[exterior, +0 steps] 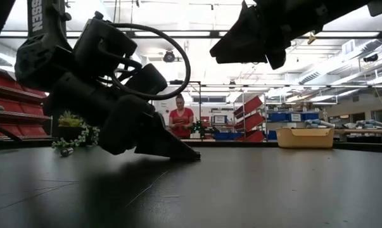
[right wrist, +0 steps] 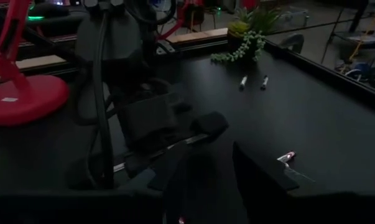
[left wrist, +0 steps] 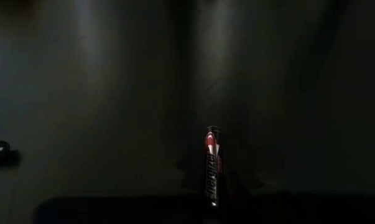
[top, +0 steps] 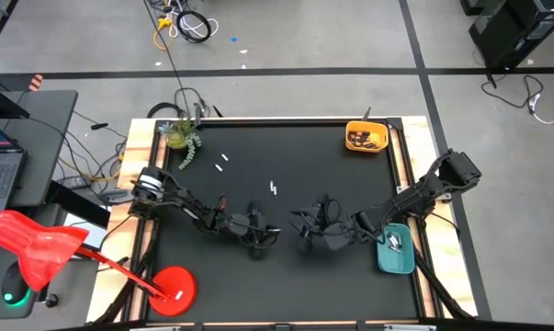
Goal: Sort batteries
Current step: Put the silver battery into the green bin
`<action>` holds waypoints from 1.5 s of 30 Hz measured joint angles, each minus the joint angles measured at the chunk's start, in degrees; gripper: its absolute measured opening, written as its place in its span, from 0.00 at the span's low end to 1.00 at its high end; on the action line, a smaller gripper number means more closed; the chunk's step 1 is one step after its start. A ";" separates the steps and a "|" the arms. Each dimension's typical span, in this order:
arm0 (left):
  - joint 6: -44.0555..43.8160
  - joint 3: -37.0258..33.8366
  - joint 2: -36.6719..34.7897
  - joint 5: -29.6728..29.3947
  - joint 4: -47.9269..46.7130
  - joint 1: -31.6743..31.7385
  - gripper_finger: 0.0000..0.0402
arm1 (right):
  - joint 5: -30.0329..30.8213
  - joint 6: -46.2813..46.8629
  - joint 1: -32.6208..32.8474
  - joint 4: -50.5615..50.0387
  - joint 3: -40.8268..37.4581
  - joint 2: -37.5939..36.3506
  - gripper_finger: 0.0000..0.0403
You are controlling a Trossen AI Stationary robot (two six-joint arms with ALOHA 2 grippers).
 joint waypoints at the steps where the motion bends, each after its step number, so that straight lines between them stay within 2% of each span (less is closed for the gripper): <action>1: 0.34 -0.04 -0.39 0.08 0.38 0.00 0.07 | 0.55 0.00 0.03 -0.01 0.00 0.00 0.35; 8: 4.82 -0.39 -5.98 0.52 -0.74 0.50 0.07 | 7.56 -4.23 2.39 3.17 0.00 0.00 0.35; 12: 6.75 -1.12 -9.48 0.36 0.78 1.78 0.07 | 7.89 -6.62 2.69 7.05 0.02 0.00 0.35; 17: 8.87 -2.49 -14.42 0.65 0.92 3.38 0.07 | 8.74 -7.49 2.68 7.06 0.02 0.00 0.35; 21: 10.09 -4.75 -19.49 2.49 -0.34 4.20 0.07 | 8.72 -12.68 2.69 8.08 0.00 -0.17 0.35; 23: 10.30 -5.55 -22.75 4.81 -2.34 4.96 0.07 | 7.95 -16.58 2.69 9.17 0.02 -0.48 0.35; 27: 9.32 -6.04 -27.14 10.04 -8.56 6.83 0.07 | 2.26 -23.61 2.09 9.49 0.00 -0.57 0.35; 32: 7.48 -6.00 -27.73 15.92 -8.30 8.72 0.07 | -1.37 -28.32 0.25 9.20 0.01 0.01 0.36; 37: 7.36 -5.98 -27.26 18.59 -0.60 9.35 0.07 | -2.05 -23.82 -1.68 12.15 -0.02 0.02 0.37; 45: 8.99 -5.54 -27.26 18.98 10.66 9.36 0.07 | -4.92 -33.14 -2.05 28.53 0.02 0.00 0.34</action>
